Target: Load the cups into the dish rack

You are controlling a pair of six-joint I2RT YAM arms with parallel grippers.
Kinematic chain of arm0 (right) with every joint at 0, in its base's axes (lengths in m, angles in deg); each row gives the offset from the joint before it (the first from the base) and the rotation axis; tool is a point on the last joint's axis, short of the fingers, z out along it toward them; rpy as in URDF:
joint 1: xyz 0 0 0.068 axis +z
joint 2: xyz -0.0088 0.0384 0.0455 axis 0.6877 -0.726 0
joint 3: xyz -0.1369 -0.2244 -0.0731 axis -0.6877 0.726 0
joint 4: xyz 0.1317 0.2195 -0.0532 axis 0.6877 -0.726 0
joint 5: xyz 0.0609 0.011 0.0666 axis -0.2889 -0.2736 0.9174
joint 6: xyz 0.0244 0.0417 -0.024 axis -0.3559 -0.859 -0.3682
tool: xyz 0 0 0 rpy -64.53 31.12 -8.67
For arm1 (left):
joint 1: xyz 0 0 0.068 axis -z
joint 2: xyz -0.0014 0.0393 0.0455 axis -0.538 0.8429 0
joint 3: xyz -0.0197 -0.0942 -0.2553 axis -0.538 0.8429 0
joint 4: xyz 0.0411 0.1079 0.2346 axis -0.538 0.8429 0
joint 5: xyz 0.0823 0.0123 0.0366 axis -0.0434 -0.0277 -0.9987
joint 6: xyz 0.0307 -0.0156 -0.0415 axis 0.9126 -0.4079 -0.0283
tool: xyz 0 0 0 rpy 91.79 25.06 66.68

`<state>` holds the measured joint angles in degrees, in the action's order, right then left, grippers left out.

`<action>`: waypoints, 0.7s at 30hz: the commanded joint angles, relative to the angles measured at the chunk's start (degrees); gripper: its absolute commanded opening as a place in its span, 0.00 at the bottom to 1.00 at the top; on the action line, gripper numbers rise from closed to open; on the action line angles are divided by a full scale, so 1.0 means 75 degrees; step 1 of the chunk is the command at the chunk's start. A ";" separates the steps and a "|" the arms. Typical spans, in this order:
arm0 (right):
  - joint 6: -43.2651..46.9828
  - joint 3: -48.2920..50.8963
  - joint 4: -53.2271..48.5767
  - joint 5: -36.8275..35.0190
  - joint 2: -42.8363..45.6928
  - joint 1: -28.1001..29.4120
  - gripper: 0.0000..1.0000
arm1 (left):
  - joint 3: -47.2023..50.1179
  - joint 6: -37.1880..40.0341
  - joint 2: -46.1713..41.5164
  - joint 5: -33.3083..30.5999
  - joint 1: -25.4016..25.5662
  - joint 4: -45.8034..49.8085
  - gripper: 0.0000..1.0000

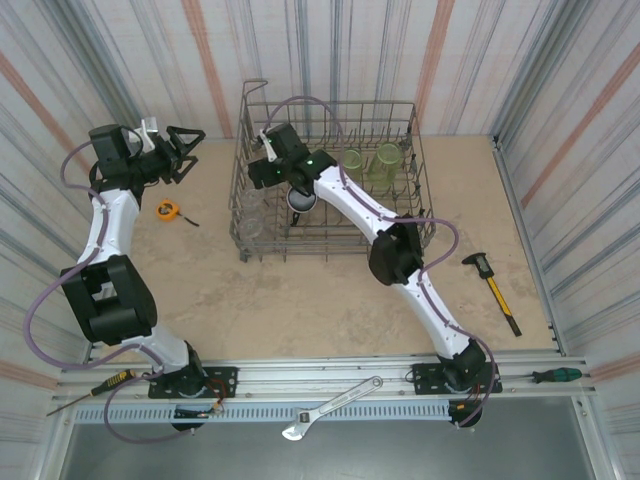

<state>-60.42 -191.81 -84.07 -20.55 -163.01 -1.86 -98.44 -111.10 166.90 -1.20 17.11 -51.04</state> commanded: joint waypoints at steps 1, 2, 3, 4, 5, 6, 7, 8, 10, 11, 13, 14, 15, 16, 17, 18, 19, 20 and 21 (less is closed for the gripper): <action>-0.0307 -0.0254 0.0024 0.0275 0.0636 -0.0039 0.97 | -0.0021 0.0017 -0.0212 0.0000 -0.0100 -0.0155 0.99; -0.0297 -0.0254 -0.0001 0.0274 0.0699 -0.0051 1.00 | -0.0004 0.0015 -0.0201 -0.0006 -0.0107 -0.0152 0.99; -0.0253 -0.0242 -0.0034 0.0234 0.0762 -0.0060 0.99 | -0.0007 0.0014 -0.0189 -0.0006 -0.0099 -0.0148 0.99; -0.0188 -0.0242 -0.0076 0.0204 0.0827 -0.0055 0.99 | -0.0005 0.0013 -0.0183 -0.0011 -0.0105 -0.0144 0.99; -0.0142 -0.0242 -0.0116 0.0183 0.0892 -0.0061 0.99 | -0.0006 0.0015 -0.0179 -0.0004 -0.0106 -0.0148 0.99; -0.0112 -0.0241 -0.0168 0.0143 0.0974 -0.0093 0.99 | -0.0001 0.0026 -0.0180 -0.0014 -0.0103 -0.0145 0.99; -0.0100 -0.0236 -0.0212 0.0127 0.1046 -0.0112 0.99 | 0.0001 0.0035 -0.0187 -0.0031 -0.0107 -0.0137 0.99; -0.0084 -0.0224 -0.0262 0.0123 0.1130 -0.0133 0.99 | 0.0001 0.0038 -0.0181 -0.0033 -0.0104 -0.0138 0.99; -0.0026 -0.0197 -0.0352 0.0068 0.1303 -0.0182 0.99 | -0.0002 0.0044 -0.0177 -0.0041 -0.0108 -0.0121 0.99; 0.0014 -0.0167 -0.0393 -0.0008 0.1398 -0.0212 0.99 | -0.0004 0.0049 -0.0177 -0.0047 -0.0108 -0.0126 0.99; 0.0053 -0.0011 -0.0416 -0.0221 0.1616 -0.0221 0.99 | -0.0032 0.0090 -0.0165 -0.0060 -0.0108 -0.0085 0.99; 0.0095 0.0115 -0.0413 -0.0354 0.1759 -0.0215 0.99 | -0.0043 0.0129 -0.0165 -0.0088 -0.0107 -0.0036 0.99; 0.0162 0.0231 -0.0430 -0.0481 0.1902 -0.0220 0.99 | -0.0035 0.0160 -0.0165 -0.0114 -0.0109 0.0006 0.99; 0.0196 0.0345 -0.0435 -0.0594 0.2019 -0.0224 0.99 | -0.0039 0.0194 -0.0166 -0.0138 -0.0103 0.0031 0.99; 0.0259 0.0503 -0.0436 -0.0712 0.2168 -0.0227 0.99 | -0.0051 0.0237 -0.0176 -0.0172 -0.0107 0.0065 0.99; 0.0315 0.0666 -0.0436 -0.0803 0.2323 -0.0234 0.99 | -0.0061 0.0297 -0.0186 -0.0229 -0.0100 0.0117 0.99; 0.0347 0.0831 -0.0436 -0.0884 0.2451 -0.0238 0.99 | -0.0075 0.0360 -0.0189 -0.0278 -0.0105 0.0188 0.99; 0.0389 0.1023 -0.0436 -0.0966 0.2627 -0.0263 0.99 | -0.0087 0.0451 -0.0200 -0.0338 -0.0107 0.0270 0.99; 0.0425 0.1221 -0.0425 -0.1027 0.2796 -0.0288 0.99 | -0.0105 0.0528 -0.0200 -0.0412 -0.0107 0.0351 0.99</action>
<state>-59.50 -185.56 -85.91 -24.83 -146.51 -3.52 -98.44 -110.03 166.90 -2.73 17.11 -50.29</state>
